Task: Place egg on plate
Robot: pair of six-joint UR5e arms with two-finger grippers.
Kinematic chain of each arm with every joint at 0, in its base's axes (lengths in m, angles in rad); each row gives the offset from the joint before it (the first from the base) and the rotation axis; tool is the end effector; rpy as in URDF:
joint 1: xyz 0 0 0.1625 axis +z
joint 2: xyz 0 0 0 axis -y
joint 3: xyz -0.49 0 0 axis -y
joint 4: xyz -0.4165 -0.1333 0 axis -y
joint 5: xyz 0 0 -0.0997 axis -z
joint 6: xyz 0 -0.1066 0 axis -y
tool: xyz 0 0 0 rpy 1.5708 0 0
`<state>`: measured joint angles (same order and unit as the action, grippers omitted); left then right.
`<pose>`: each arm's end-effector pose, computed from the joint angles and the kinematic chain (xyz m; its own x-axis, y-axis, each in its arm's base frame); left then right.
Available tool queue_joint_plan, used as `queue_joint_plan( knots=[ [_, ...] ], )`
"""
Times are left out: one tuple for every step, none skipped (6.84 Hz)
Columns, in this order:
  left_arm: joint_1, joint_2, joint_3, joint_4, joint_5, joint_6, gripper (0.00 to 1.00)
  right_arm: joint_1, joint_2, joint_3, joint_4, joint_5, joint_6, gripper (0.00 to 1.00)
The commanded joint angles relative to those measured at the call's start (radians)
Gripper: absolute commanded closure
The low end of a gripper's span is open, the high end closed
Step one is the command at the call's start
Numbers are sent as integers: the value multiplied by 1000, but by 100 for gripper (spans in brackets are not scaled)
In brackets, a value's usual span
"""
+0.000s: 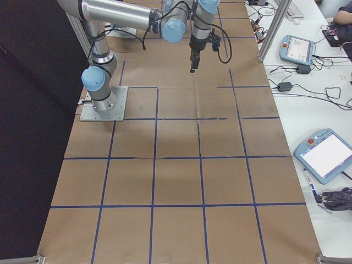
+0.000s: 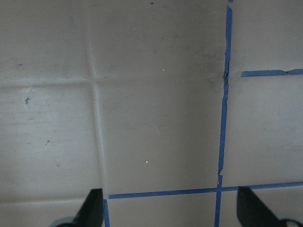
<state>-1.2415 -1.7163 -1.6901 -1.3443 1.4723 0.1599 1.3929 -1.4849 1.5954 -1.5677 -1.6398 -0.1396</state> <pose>0.0478 -0.5845 0.4285 -0.9799 -0.1707 0.1031 -0.1693 0.9853 0.0222 0.0279 -0.5567 0.4878 -0.9982 0.0311 0.0521 0.0373 0.9919 0.1218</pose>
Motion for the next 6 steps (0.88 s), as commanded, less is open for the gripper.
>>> queue_joint_plan(
  knots=[
    [173, -40, -38, 43, 0, 41, 1, 0, 0, 0, 0, 0, 0, 0],
    [213, -83, -46, 91, 44, 38, 1, 0, 0, 0, 0, 0, 0, 0],
    [237, -136, -48, 216, 127, 38, 1, 0, 0, 0, 0, 0, 0, 0],
    [249, -204, -36, 285, 172, 33, 1, 0, 0, 0, 0, 0, 0, 0],
    [252, -262, -17, 304, 171, 32, 1, 0, 0, 0, 0, 0, 0, 0],
    [252, -314, 15, 309, 164, 38, 1, 0, 0, 0, 0, 0, 0, 0]
  ],
)
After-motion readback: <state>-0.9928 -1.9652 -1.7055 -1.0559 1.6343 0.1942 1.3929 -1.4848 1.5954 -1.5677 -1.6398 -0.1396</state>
